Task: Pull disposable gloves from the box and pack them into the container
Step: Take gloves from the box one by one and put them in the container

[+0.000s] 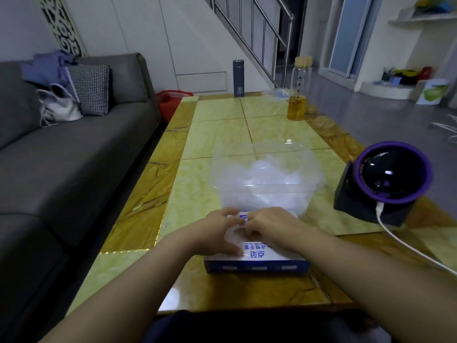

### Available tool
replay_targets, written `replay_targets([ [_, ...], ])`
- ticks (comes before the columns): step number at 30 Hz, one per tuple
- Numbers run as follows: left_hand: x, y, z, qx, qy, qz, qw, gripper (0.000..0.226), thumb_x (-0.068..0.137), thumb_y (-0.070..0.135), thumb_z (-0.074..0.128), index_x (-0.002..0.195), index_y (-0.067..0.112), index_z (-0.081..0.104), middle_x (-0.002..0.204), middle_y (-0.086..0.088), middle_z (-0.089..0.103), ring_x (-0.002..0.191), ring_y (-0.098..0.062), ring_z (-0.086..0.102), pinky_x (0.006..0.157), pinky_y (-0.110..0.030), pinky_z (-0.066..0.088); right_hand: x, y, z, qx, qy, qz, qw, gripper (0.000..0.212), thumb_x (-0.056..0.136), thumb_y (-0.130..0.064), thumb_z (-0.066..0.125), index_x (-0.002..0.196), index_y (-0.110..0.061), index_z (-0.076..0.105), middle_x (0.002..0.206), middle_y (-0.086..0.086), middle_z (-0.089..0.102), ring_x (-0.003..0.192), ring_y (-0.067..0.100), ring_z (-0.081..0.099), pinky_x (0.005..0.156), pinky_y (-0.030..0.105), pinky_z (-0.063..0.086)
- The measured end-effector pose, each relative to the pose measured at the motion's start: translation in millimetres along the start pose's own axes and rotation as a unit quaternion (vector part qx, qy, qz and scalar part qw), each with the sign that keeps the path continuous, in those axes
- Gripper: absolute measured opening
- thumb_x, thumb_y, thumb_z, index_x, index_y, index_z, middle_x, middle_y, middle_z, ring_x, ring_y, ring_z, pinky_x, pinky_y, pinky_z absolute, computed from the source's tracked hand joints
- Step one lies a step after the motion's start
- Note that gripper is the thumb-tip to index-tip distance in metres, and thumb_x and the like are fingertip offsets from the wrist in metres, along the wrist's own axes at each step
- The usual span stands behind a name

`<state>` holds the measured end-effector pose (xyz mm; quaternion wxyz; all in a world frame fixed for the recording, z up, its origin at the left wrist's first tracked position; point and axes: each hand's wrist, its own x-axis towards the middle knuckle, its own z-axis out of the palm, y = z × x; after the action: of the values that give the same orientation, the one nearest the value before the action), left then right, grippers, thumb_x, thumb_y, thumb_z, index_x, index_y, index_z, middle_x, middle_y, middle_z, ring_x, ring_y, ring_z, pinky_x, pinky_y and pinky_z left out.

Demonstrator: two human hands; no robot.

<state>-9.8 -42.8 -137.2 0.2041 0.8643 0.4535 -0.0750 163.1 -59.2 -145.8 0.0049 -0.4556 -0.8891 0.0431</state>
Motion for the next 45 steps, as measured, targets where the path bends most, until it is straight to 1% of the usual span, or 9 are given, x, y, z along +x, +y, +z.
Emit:
replay_targets([
  [7,0,0,0,-0.002,0.003,-0.001,1.0,0.081,0.082,0.046,0.068,0.149,0.027,0.027,0.158,0.005,0.011,0.144,-0.018,0.013,0.115,-0.035,0.019,-7,-4,-20,-0.068,-0.043,-0.011,0.997,0.012,0.09,-0.009,0.05,0.096,-0.017,0.057,0.097,-0.001,0.049,0.077,0.02,0.041,0.049,0.025,0.019],
  [11,-1,-2,0,-0.025,0.011,0.003,1.0,0.082,0.08,0.045,0.07,0.148,0.026,0.028,0.158,0.006,0.013,0.144,-0.016,0.015,0.115,-0.033,0.02,-14,1,-26,-0.078,-0.041,-0.013,0.996,0.011,0.094,-0.011,0.046,0.094,-0.021,0.049,0.097,-0.003,0.044,0.073,0.019,0.043,0.058,0.03,0.032],
  [18,-2,-1,0,-0.034,0.022,0.006,0.999,0.08,0.08,0.045,0.071,0.147,0.026,0.032,0.157,0.007,0.016,0.143,-0.013,0.016,0.112,-0.026,0.019,-22,9,-27,0.003,-0.015,0.038,0.999,0.029,0.097,-0.04,0.045,0.122,-0.028,0.054,0.121,-0.01,0.046,0.097,0.017,0.055,0.076,0.031,0.039],
  [21,-2,0,0,-0.033,0.021,0.001,0.999,0.08,0.08,0.045,0.071,0.147,0.028,0.032,0.157,0.007,0.016,0.143,-0.014,0.016,0.113,-0.029,0.02,-17,1,-17,0.011,-0.004,0.042,0.999,0.019,0.093,-0.033,0.054,0.107,-0.027,0.065,0.114,-0.009,0.052,0.098,0.019,0.056,0.074,0.031,0.04],
  [29,-2,2,-2,-0.012,0.012,-0.007,1.0,0.084,0.079,0.049,0.069,0.148,0.024,0.028,0.157,0.007,0.019,0.142,-0.016,0.019,0.115,-0.035,0.024,-17,-4,-42,0.043,0.137,0.038,0.989,0.017,0.098,-0.03,0.047,0.102,-0.021,0.06,0.103,-0.01,0.051,0.096,0.011,0.048,0.071,0.024,0.036],
  [36,-8,3,-6,-0.042,0.022,-0.054,0.997,0.088,0.071,0.062,0.07,0.144,0.033,0.031,0.145,0.006,0.036,0.127,-0.018,0.04,0.1,-0.033,0.043,-19,13,-105,0.144,0.368,0.075,0.916,0.007,0.094,-0.018,0.056,0.088,-0.019,0.059,0.081,-0.015,0.049,0.072,0.0,0.046,0.066,0.013,0.036],
  [39,-24,11,-28,-0.226,0.066,-0.035,0.971,0.052,0.077,0.053,0.069,0.12,0.046,0.041,0.115,0.022,0.044,0.101,-0.001,0.048,0.075,-0.015,0.042,-28,15,-112,0.145,0.367,0.061,0.917,0.007,0.093,-0.018,0.057,0.088,-0.02,0.061,0.08,-0.022,0.048,0.075,-0.004,0.048,0.068,0.007,0.037],
  [41,-36,14,-45,-0.358,0.082,0.004,0.93,0.036,0.078,0.047,0.071,0.103,0.052,0.046,0.105,0.029,0.048,0.091,0.014,0.048,0.077,-0.012,0.041,-34,15,-106,0.142,0.375,0.05,0.915,0.007,0.093,-0.017,0.058,0.088,-0.017,0.063,0.08,-0.021,0.049,0.077,-0.006,0.048,0.07,0.007,0.038],
  [45,-52,17,-60,-0.555,0.065,0.084,0.825,0.063,0.059,0.061,0.077,0.112,0.029,0.064,0.12,0.005,0.066,0.109,-0.012,0.063,0.094,-0.027,0.048,-37,15,-91,0.15,0.371,0.038,0.916,0.01,0.09,-0.023,0.055,0.088,-0.018,0.063,0.083,-0.016,0.052,0.077,0.0,0.049,0.071,0.02,0.042],
])
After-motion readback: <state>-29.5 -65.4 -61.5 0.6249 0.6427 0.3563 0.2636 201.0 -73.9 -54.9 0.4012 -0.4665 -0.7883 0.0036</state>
